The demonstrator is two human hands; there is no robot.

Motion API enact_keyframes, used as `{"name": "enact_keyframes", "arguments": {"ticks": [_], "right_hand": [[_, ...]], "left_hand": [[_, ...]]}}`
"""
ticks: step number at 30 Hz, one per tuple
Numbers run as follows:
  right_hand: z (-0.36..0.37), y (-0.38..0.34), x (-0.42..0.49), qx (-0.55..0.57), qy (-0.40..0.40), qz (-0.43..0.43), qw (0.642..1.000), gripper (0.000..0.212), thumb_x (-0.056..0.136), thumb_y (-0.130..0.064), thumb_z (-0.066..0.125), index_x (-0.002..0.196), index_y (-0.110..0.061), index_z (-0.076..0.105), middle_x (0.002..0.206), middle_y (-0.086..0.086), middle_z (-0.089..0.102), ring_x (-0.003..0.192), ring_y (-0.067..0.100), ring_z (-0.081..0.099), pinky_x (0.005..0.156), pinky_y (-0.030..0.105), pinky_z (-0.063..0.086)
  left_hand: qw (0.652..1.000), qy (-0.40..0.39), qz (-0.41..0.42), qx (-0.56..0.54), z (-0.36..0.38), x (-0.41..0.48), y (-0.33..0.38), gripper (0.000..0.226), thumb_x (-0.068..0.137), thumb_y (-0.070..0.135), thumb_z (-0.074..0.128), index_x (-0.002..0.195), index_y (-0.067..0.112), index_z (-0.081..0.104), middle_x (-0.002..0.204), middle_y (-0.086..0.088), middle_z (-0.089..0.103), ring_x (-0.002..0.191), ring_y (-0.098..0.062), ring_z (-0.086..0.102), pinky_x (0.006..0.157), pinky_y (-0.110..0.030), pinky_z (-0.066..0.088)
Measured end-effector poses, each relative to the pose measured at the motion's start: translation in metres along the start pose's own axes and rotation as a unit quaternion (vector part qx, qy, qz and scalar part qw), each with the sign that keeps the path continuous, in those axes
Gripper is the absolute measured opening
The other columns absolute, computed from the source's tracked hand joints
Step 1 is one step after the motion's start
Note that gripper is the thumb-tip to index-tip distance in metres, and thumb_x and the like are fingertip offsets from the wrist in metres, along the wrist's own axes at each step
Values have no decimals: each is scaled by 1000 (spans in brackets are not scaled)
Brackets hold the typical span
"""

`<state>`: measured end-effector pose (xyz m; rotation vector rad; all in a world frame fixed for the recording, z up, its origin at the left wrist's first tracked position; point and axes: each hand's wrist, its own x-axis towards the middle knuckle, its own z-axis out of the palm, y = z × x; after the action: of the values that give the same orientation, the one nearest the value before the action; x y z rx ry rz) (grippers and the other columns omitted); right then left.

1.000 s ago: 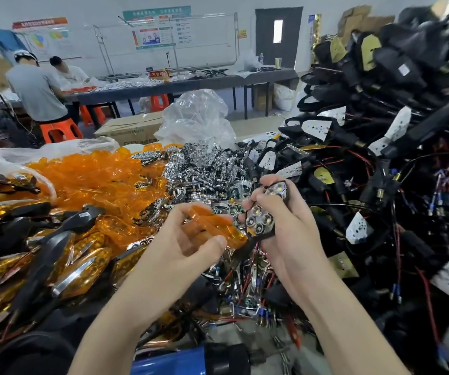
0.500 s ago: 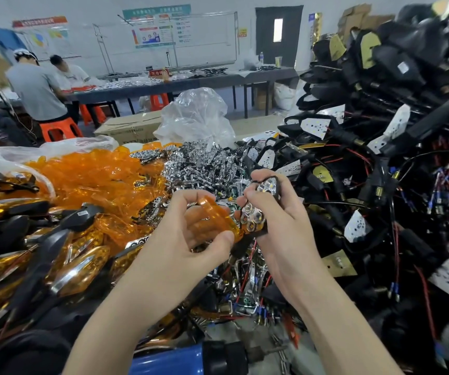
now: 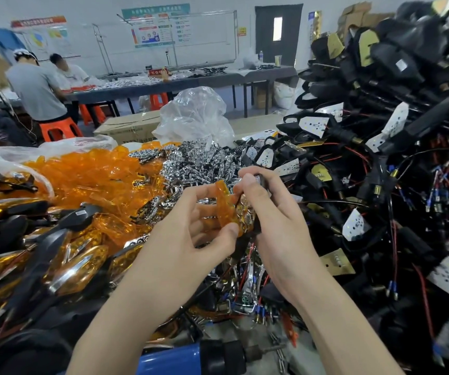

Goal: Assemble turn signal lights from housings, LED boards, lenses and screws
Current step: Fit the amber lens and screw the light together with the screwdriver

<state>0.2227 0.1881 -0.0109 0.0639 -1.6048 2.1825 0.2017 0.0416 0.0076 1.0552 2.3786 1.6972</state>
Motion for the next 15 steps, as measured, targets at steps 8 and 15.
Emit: {"name": "enact_keyframes", "arguments": {"ticks": [8,15], "right_hand": [[5,-1,-1,-12,4,-30,999,31,94,-55,56,102,-30,73,97,-11,72,94,7,67,86,25,55],[2,7,2,1,0,7,1000,35,94,-49,45,95,-38,78,94,-12,75,89,6,68,95,47,54]], "left_hand": [[1000,0,7,22,4,0,-2,52,91,27,70,116,68,51,112,39,62,104,11,63,83,-3,46],[999,-13,16,35,4,1,-3,52,95,26,66,124,66,49,117,43,58,105,12,62,80,-2,46]]}}
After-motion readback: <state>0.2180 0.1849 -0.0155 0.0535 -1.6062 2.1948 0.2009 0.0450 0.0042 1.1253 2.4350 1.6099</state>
